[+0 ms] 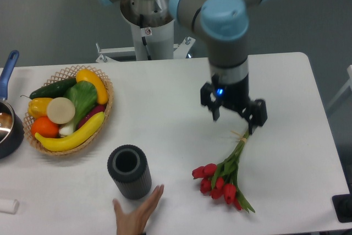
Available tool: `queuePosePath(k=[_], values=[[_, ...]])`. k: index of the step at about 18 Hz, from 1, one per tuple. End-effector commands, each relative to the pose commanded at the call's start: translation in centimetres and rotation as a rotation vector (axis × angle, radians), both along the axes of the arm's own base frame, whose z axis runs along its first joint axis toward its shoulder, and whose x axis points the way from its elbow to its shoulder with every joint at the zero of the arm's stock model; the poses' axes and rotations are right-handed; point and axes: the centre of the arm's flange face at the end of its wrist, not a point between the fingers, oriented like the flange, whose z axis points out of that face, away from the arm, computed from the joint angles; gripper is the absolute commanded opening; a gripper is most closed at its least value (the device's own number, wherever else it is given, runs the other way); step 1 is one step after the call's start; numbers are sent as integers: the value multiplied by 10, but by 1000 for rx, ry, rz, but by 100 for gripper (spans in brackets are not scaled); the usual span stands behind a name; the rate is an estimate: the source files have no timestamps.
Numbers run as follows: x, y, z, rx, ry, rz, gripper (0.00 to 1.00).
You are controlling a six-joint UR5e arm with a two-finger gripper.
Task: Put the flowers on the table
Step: 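Raise the open gripper away from the tulips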
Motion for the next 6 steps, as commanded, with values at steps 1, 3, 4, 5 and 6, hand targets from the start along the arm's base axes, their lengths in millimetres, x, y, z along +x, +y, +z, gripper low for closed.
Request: queuePosePath(k=[1, 3, 4, 5, 6], values=[[-2, -14, 5, -17, -9, -26, 100], [-2, -35, 14, -35, -19, -69, 100], [-3, -42, 17, -32, -24, -78, 100], [-3, -47, 16, -23, -34, -76, 100], [-3, -51, 17, -13, -36, -69, 100]])
